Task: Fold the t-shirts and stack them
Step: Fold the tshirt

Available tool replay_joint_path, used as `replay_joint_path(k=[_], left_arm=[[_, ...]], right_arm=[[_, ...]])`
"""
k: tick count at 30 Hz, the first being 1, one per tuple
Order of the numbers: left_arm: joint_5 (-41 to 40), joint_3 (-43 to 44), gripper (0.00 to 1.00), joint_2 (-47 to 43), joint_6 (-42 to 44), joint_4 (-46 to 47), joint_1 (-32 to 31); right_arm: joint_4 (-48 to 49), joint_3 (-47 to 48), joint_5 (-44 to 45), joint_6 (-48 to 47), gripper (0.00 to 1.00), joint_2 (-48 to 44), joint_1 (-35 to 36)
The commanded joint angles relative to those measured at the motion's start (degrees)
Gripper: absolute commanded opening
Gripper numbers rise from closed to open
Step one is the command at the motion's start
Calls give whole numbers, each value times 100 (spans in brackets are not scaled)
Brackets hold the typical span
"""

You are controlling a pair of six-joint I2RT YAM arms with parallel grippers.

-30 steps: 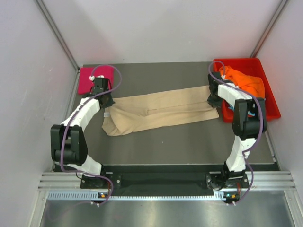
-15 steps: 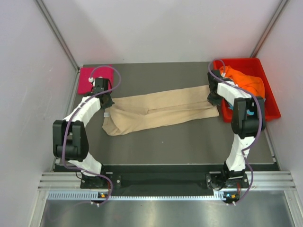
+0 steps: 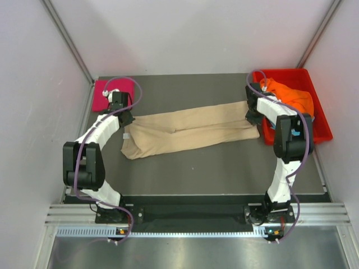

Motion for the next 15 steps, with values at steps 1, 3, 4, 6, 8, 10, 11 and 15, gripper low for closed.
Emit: replay_joint_path(k=[1,3,4,6,8,10,11,15], left_arm=[[50,57,0,74,-82,326,51],[76,127,0,188,-64,220,51],[76,171,0,223,-56,168,51],[24,242,0,328,-55,62,51],[24,251,0,382,-38,44,51],[50,260,0,434,-38,18,51],[67,260,0,452,-38,26,51],[111,269,0,470,-38,18,51]], right_arm=[[92,322,193,52,0,78,-48],[145,313,150,35,0,52,-48],[171,313,158,34,0,35,-48],[197,330,219,43,3,-10,-57],[198,348,246,61,10,-62,-48],[241,331,246,61,20,-124,-40],[259,304,229,35,24,-228,-31],[294,59,150,122,36,-580,-31]])
